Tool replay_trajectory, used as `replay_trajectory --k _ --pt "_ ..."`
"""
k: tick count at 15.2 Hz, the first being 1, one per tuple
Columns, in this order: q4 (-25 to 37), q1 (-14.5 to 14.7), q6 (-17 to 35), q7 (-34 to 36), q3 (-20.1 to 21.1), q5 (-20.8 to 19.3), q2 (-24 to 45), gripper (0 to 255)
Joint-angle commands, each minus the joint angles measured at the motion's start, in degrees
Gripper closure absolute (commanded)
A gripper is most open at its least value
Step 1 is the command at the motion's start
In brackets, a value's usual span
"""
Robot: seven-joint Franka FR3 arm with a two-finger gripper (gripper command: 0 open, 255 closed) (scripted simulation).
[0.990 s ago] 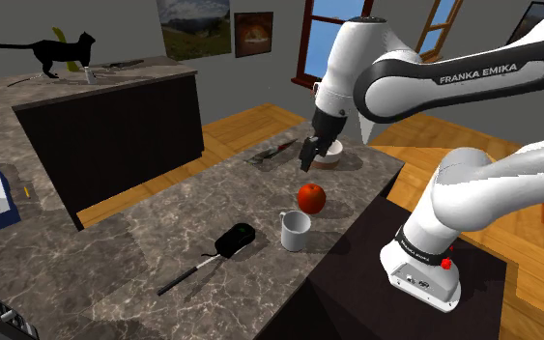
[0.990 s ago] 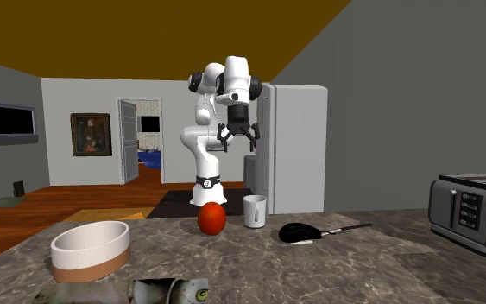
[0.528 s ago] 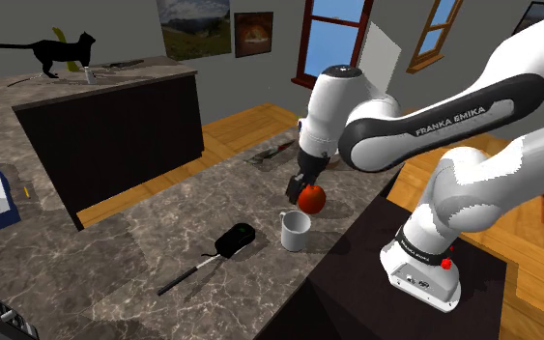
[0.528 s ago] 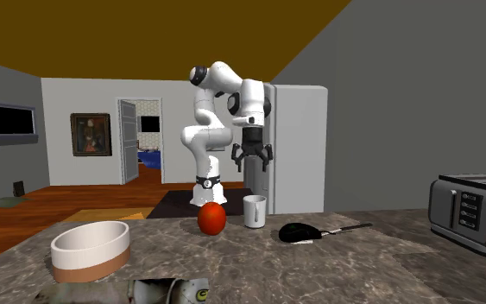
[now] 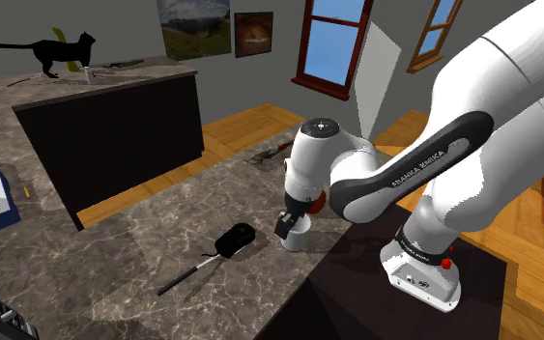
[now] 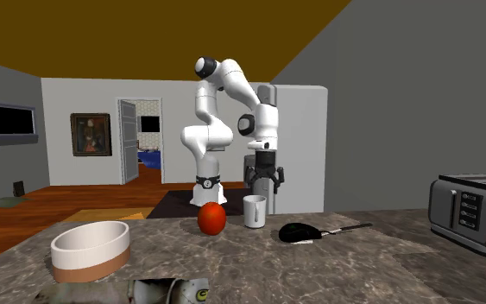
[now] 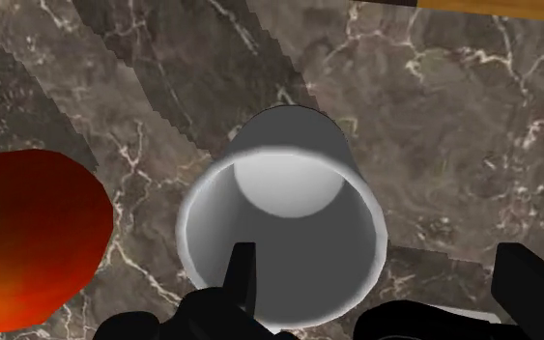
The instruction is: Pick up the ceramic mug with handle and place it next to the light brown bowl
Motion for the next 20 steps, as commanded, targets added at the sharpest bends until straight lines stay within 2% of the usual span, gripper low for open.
replay_trajectory --k 1,5,7,15,16,20 --pt "-0.27 -1.18 2.75 1.77 1.68 -1.44 2.60 0" --pt "-0.61 -4.65 7.47 4.76 4.08 -5.67 7.27 0" --pt "-0.65 -7.80 10.42 7.84 6.04 -10.08 10.54 0" --pt "-0.65 -7.76 10.41 7.84 5.99 -10.09 10.54 0" --pt "-0.65 -7.76 10.41 7.84 5.99 -10.09 10.54 255" --pt "-0.65 -7.76 10.41 7.84 5.99 -10.09 10.54 255"
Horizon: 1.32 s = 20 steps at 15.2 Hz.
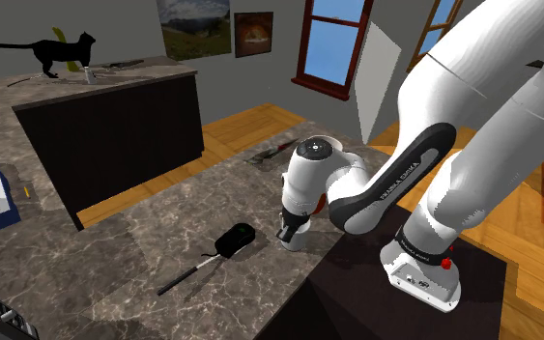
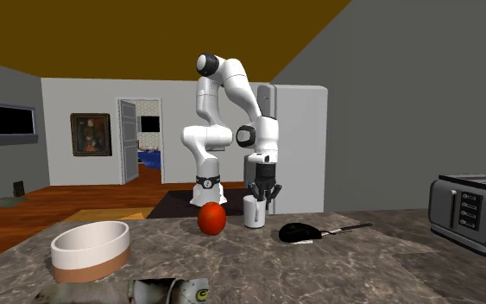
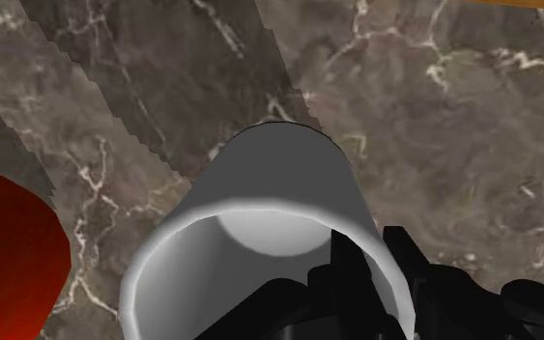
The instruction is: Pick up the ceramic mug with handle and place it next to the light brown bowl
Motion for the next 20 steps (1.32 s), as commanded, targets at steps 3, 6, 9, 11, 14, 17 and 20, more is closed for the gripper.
replay_trajectory --k 3,6,9,11,14,17,20 --pt "0.00 0.00 0.00 0.00 0.00 -0.01 0.00 255" --pt "0.03 1.17 -1.11 -1.42 -0.74 1.90 -1.27 255" --pt "0.26 4.09 -4.59 -4.60 -2.84 6.06 -4.86 255" --pt "0.51 5.58 -6.93 -6.12 -4.04 7.96 -7.09 255" --pt "1.01 7.34 -10.43 -7.81 -5.66 9.91 -10.23 255" --pt "1.65 8.61 -13.88 -9.06 -7.03 11.18 -13.13 255" --pt "2.43 9.56 -17.26 -10.00 -8.24 11.99 -15.80 255"
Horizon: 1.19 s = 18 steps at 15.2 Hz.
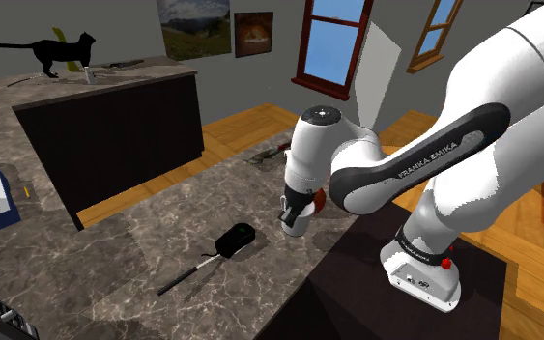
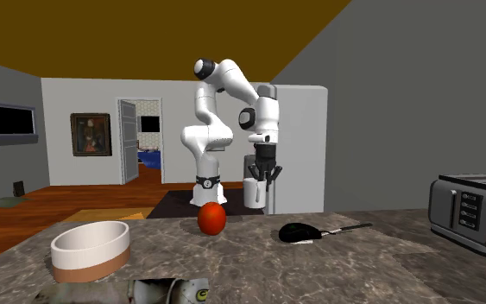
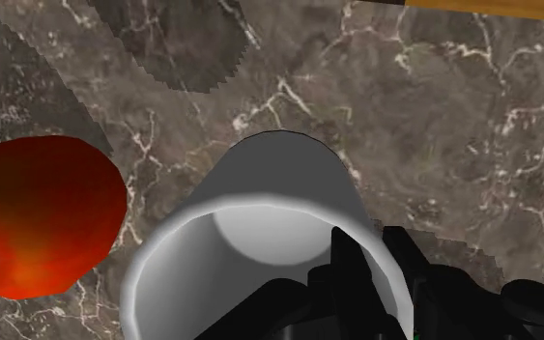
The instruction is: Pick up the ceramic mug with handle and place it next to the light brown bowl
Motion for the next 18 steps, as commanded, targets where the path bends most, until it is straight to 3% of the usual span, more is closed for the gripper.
replay_trajectory --k 1,18 --pt "0.54 0.69 -2.53 -0.73 -0.93 0.56 -2.00 255" --pt "7.48 2.48 -19.50 -3.27 -6.08 0.66 -12.20 255"
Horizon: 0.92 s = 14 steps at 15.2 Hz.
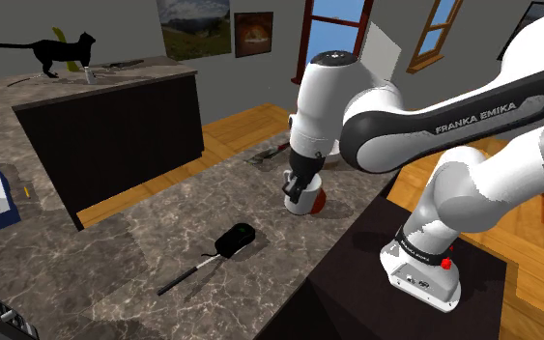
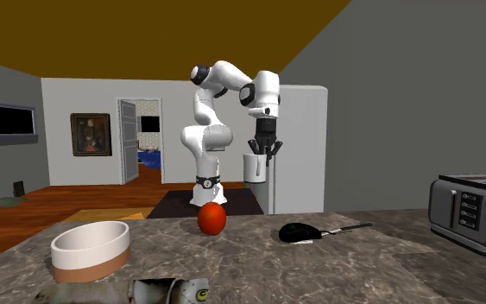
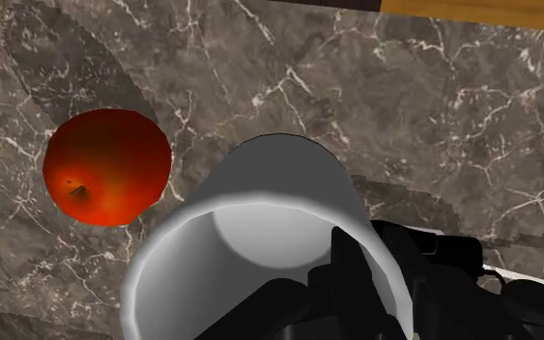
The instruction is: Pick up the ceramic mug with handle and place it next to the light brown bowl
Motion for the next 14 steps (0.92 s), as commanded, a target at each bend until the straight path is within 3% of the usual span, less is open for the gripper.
replay_trajectory --k 1,7,14 --pt "-0.37 -0.43 -0.87 -1.66 -1.60 -0.50 -1.17 255" --pt "-4.29 -4.38 -0.47 -11.15 -9.77 -4.20 -4.49 255" --pt "-5.36 -11.04 1.16 -22.15 -18.98 -9.90 -4.12 255"
